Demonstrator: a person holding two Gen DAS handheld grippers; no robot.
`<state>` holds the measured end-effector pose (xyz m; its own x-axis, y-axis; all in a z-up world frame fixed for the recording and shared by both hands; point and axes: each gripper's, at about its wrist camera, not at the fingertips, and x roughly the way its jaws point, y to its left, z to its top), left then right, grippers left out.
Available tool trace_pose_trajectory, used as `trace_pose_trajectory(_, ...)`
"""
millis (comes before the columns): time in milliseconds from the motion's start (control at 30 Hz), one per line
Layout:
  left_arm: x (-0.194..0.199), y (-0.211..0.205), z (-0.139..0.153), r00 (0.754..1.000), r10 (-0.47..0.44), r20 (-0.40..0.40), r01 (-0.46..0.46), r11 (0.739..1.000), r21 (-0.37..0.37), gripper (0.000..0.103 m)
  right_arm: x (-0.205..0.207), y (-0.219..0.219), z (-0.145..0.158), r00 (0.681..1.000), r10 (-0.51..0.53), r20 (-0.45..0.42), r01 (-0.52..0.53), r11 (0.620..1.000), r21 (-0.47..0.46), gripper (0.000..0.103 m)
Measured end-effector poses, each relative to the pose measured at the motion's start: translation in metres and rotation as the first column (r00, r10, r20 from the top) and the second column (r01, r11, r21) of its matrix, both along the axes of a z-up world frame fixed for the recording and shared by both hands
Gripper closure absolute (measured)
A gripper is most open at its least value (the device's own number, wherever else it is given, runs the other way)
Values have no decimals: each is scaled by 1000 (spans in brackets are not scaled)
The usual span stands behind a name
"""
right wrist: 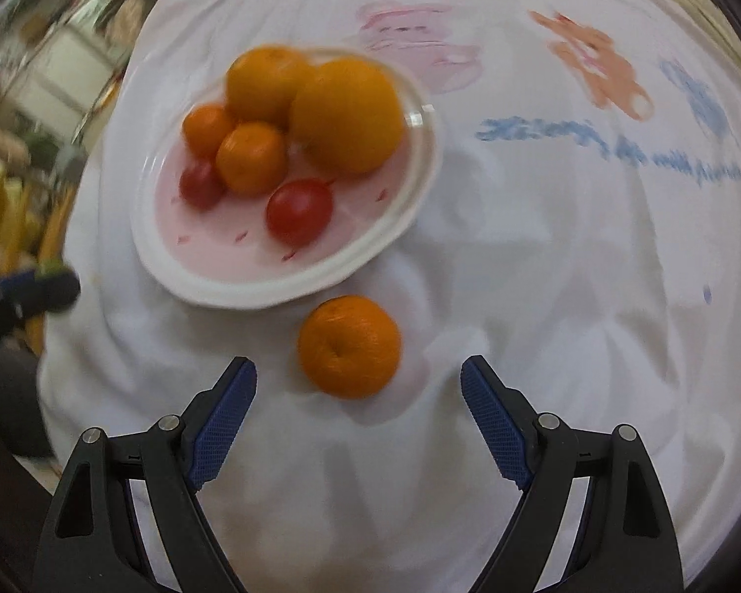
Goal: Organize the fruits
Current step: 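Grasp the mandarin beside the plate with the right tool while the left tool holds the green tomato, then set the mandarin and green tomato on the plate, opening both tools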
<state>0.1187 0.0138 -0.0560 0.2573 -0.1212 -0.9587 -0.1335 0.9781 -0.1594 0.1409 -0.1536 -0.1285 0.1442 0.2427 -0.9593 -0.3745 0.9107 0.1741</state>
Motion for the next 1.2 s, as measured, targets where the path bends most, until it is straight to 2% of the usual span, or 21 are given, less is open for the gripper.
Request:
trace_pose_trajectory(33, 0, 1, 0, 1000, 2, 0, -2, 1000, -1, 77, -3, 5, -2, 999, 32, 20, -31, 999, -32, 19)
trace_pose_trajectory(200, -1, 3, 1, 1000, 13, 8, -13, 1000, -15, 77, -8, 16, -1, 989, 103, 105, -88, 986, -138, 43)
trace_pose_trajectory(300, -2, 1, 0, 1000, 8, 15, -8, 1000, 5, 77, -11, 12, 2, 990, 104, 96, -94, 990, -104, 55)
trace_pose_trajectory(367, -2, 1, 0, 1000, 7, 17, -8, 1000, 8, 77, -13, 9, 5, 990, 104, 91, -95, 991, -96, 56)
trace_pose_trajectory(500, -3, 4, 1, 1000, 17, 27, -18, 999, 33, 77, -11, -4, 12, 998, 45, 49, -44, 999, -14, 56)
trace_pose_trajectory(733, -4, 12, 0, 998, 41, 38, -44, 997, 67, 77, -11, -33, 45, 992, -85, 90, 78, 993, 84, 56)
trace_pose_trajectory(833, -5, 10, 1, 998, 28, 57, -34, 994, 103, 77, -12, -39, 57, 988, -104, 111, 92, 990, 111, 56)
trace_pose_trajectory(1000, -5, 5, 10, 996, 10, 88, -21, 993, 118, 77, -4, -42, 66, 984, -122, 126, 98, 978, 187, 56)
trace_pose_trajectory(1200, 18, -6, 22, 994, -20, 110, 6, 992, 127, 77, 24, -33, 74, 986, -110, 127, 74, 964, 255, 56)
